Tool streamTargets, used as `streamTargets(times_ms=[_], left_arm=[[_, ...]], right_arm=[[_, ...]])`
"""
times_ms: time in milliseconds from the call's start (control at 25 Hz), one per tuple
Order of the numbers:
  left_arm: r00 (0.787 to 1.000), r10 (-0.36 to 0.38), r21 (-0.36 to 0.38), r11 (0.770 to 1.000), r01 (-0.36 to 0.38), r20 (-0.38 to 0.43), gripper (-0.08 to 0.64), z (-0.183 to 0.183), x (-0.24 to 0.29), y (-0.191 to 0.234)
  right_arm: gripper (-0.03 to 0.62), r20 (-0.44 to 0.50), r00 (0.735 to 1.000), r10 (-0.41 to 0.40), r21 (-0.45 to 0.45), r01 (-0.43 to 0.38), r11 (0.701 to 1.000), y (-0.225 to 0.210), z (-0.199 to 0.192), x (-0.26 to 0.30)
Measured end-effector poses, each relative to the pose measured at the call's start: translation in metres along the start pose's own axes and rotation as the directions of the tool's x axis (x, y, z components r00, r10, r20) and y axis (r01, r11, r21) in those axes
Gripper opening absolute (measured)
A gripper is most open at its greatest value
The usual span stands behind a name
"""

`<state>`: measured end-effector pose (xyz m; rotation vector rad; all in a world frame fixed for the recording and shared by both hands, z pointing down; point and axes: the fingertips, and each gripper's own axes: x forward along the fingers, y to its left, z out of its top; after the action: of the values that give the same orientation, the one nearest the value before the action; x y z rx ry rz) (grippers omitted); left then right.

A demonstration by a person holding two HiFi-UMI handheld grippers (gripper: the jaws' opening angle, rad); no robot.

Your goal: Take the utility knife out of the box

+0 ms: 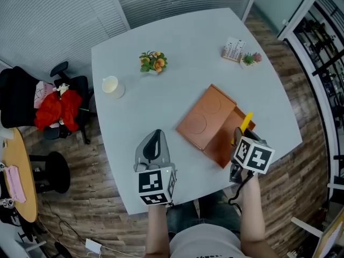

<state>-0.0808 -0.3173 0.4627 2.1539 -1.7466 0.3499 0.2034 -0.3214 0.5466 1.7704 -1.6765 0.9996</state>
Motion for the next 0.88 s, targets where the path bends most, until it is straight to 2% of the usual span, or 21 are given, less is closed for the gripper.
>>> streamTargets(times_ms=[200, 360, 480, 680, 880], left_arm=[[0.999, 0.006, 0.015, 1.0, -0.007, 0.042, 0.0, 0.021, -0.01, -0.002], [0.996, 0.013, 0.026, 1.0, -0.015, 0.083, 0.0, 0.039, -0.016, -0.004], [0.993, 0.015, 0.037, 0.999, -0.019, 0.118, 0.0, 0.055, -0.019, -0.005], [0.987, 0.014, 0.055, 0.998, -0.023, 0.161, 0.0, 0.076, -0.026, -0.007], [0.979, 0.015, 0.07, 0.997, -0.03, 0.204, 0.0, 0.095, -0.033, -0.01]], right_arm=[[0.153, 0.113, 0.993, 0.017, -0.066, -0.009, 0.998, 0.004, 0.025, -0.024], [0.153, 0.219, 0.974, 0.06, -0.105, -0.037, 0.994, 0.013, 0.047, -0.044], [0.153, 0.278, 0.958, 0.073, -0.16, -0.029, 0.987, 0.019, 0.065, -0.059], [0.153, 0.376, 0.923, 0.085, -0.242, 0.009, 0.97, 0.027, 0.091, -0.085], [0.153, 0.463, 0.879, 0.116, -0.286, 0.024, 0.958, 0.034, 0.113, -0.107]])
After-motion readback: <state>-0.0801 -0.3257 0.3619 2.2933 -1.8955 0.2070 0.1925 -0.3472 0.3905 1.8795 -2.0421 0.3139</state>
